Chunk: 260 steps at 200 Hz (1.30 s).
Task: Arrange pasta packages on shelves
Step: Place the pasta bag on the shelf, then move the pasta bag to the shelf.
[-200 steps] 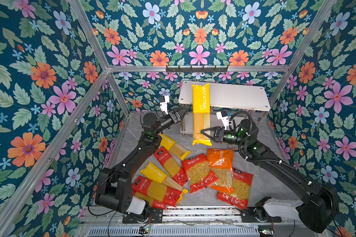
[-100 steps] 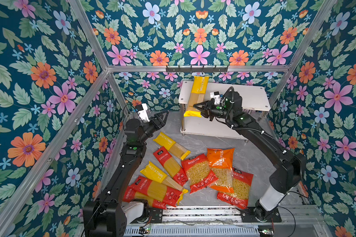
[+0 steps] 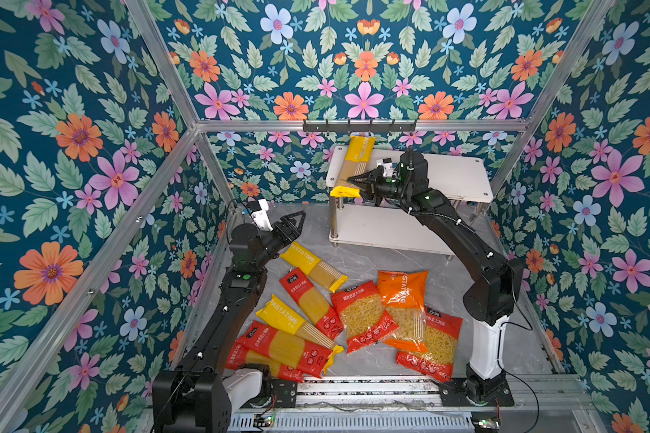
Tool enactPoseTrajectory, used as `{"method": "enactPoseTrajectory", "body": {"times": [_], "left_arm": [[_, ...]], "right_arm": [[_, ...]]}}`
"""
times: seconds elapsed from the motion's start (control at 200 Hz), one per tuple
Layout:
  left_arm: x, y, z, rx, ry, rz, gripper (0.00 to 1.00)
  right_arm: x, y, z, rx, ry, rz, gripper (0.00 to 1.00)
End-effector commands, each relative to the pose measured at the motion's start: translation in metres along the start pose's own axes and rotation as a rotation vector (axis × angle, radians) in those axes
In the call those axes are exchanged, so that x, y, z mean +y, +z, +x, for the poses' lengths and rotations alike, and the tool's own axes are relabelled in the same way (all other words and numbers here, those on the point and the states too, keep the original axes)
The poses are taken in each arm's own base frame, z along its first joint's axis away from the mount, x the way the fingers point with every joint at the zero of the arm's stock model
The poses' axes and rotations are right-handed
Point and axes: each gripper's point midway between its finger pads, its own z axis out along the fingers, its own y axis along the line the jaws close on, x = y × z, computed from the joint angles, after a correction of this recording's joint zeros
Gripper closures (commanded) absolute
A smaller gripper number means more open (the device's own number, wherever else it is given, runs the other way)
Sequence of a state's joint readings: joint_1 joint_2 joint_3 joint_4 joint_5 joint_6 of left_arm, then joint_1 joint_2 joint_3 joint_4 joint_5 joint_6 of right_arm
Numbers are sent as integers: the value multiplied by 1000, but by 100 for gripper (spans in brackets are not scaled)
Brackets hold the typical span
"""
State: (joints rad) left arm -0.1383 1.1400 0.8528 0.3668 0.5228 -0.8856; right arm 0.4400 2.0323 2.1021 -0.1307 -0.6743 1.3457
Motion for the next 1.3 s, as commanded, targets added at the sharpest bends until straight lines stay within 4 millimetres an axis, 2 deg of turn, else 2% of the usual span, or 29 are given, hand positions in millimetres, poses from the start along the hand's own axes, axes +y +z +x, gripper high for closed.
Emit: {"method": "enactPoseTrajectory", "body": {"times": [0.0, 0.155, 0.255, 0.47, 0.635, 0.765, 0.84, 0.975, 1.105, 1.295], "left_arm": [[-8, -1, -4, -19, 11, 35, 32], [-2, 0, 4, -2, -7, 39, 32], [1, 1, 6, 0, -15, 42, 32], [-1, 2, 7, -2, -20, 55, 32], [3, 4, 11, 4, -34, 55, 32], [2, 5, 15, 9, -40, 64, 32], [3, 6, 18, 13, -41, 61, 32], [5, 4, 20, 17, -31, 53, 32], [8, 3, 21, 18, -27, 41, 32], [13, 4, 23, 23, -25, 30, 33]], "right_arm": [[-4, 3, 2, 44, -14, 4, 85], [-9, -9, 9, 32, -24, 33, 63], [-17, -17, 16, 29, -17, 47, 54], [-28, -30, 34, 33, -10, 39, 42], [-22, -27, 53, 68, -32, 22, 38], [-21, -20, 52, 72, -46, 34, 39], [-21, -16, 48, 66, -61, 44, 43], [-23, -12, 39, 70, -74, 58, 57], [-23, -18, 25, 57, -73, 49, 72], [-15, -14, 23, 104, -114, 48, 79]]}}
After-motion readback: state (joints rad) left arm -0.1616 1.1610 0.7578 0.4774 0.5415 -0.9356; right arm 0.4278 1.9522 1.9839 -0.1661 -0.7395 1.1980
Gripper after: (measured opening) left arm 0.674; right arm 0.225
